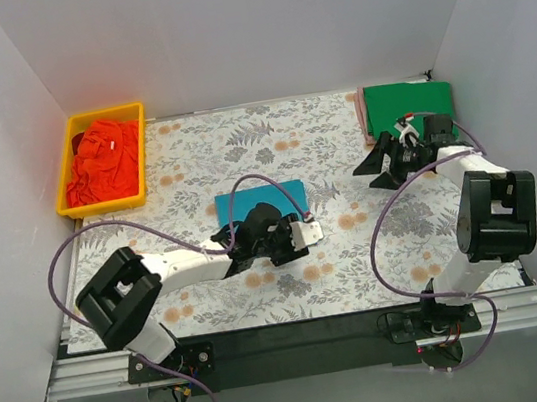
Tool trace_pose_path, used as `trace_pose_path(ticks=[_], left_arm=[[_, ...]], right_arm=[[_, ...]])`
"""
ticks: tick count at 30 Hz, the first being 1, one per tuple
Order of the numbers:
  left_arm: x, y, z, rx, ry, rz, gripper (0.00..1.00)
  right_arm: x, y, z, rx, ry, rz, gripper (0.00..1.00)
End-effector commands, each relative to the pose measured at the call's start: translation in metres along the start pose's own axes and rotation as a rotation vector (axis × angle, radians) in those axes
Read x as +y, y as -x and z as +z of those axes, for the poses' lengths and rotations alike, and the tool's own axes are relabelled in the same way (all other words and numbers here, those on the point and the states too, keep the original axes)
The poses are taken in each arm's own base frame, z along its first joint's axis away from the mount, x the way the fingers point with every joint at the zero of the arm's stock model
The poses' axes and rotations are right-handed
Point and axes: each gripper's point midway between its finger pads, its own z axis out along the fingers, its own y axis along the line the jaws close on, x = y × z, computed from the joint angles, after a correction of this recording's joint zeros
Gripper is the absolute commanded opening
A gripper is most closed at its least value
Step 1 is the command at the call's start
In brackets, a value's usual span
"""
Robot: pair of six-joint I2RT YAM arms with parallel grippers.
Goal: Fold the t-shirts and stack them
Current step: Fold the tshirt, then neatly place the folded tshirt to the corner
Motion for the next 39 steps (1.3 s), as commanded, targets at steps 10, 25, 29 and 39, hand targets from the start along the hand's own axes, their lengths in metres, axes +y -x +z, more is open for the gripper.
trace_pose_path(ticks=[10, 25, 29, 39], left_arm=[[-0.003, 0.011, 0.044, -0.009, 0.076, 0.232, 0.45], [-0.011, 0.002, 0.064, 0.009, 0.075, 0.200, 0.13], [-0.007, 0.011, 0.060, -0.015, 0.100, 0.149, 0.00], [0.003, 0.053, 0.036, -0.156, 0.085, 0.006, 0.00]], right_arm=[[0.005, -0.028, 0.002, -0.096, 0.051, 0.026, 0.98], [-0.018, -0.059, 0.005, -0.112, 0.019, 0.098, 0.98], [-0.027, -0.071, 0.015, -0.090, 0.013, 0.119, 0.98], [-0.001, -0.072, 0.060, 0.023, 0.071, 0.122, 0.85]])
